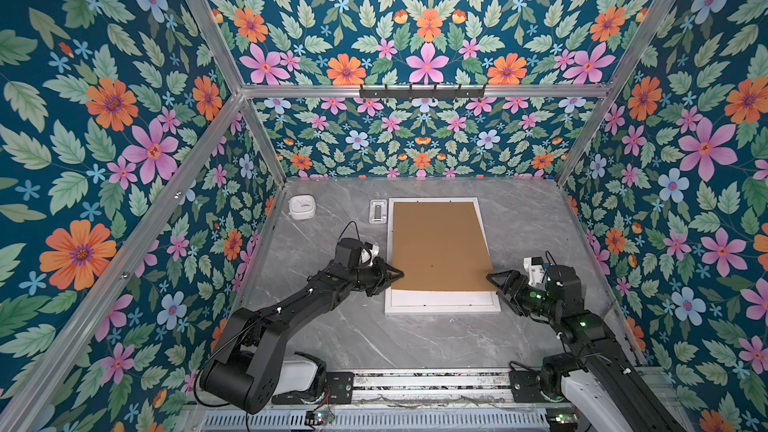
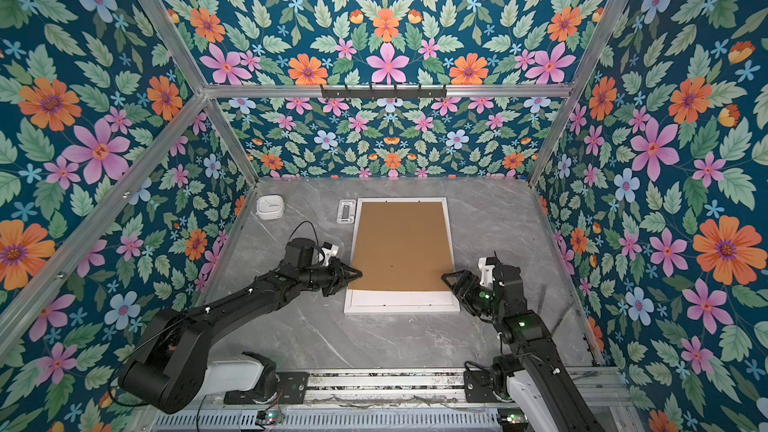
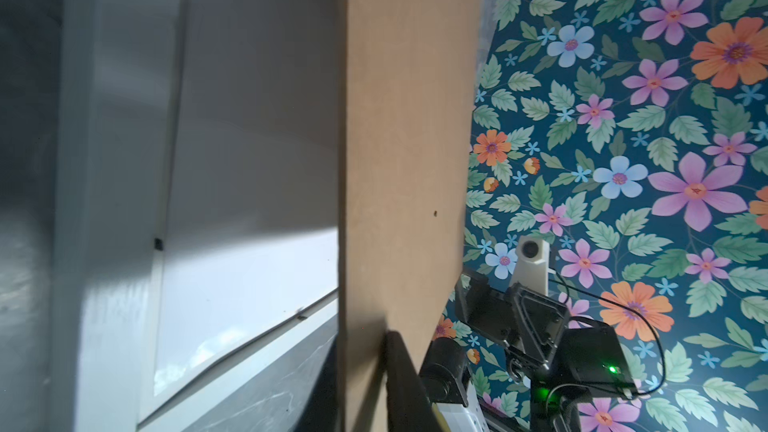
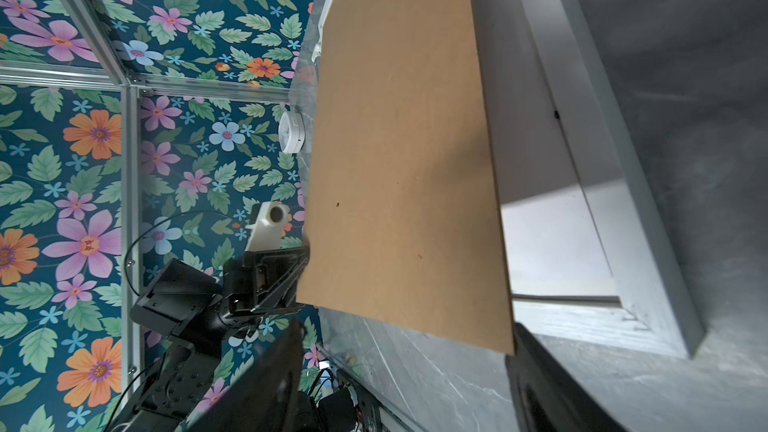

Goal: Put the photo into the frame
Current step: 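Grip the brown board's edge with the left gripper and lift it out of the frame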

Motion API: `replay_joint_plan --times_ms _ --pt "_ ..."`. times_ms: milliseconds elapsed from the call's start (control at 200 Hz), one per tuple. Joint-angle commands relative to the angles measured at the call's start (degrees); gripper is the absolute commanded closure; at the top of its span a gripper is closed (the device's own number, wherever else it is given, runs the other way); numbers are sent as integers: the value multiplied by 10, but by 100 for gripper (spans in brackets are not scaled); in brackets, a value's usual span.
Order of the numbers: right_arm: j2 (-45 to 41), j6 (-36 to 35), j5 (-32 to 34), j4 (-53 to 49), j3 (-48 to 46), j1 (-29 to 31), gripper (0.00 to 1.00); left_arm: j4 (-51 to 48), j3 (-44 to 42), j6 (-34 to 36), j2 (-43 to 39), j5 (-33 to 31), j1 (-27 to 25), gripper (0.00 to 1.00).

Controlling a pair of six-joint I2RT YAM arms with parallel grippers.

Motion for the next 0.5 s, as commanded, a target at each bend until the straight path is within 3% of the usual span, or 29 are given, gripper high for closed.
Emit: replay_joint_plan --times_ms 0,120,495 --pt "-1 -26 -21 -12 16 1 24 16 15 10 4 5 -4 95" --pt "5 -48 -17 -40 35 1 24 -2 35 24 11 6 -4 99" --pt "-4 -99 5 -99 73 1 20 -22 150 50 8 30 14 100"
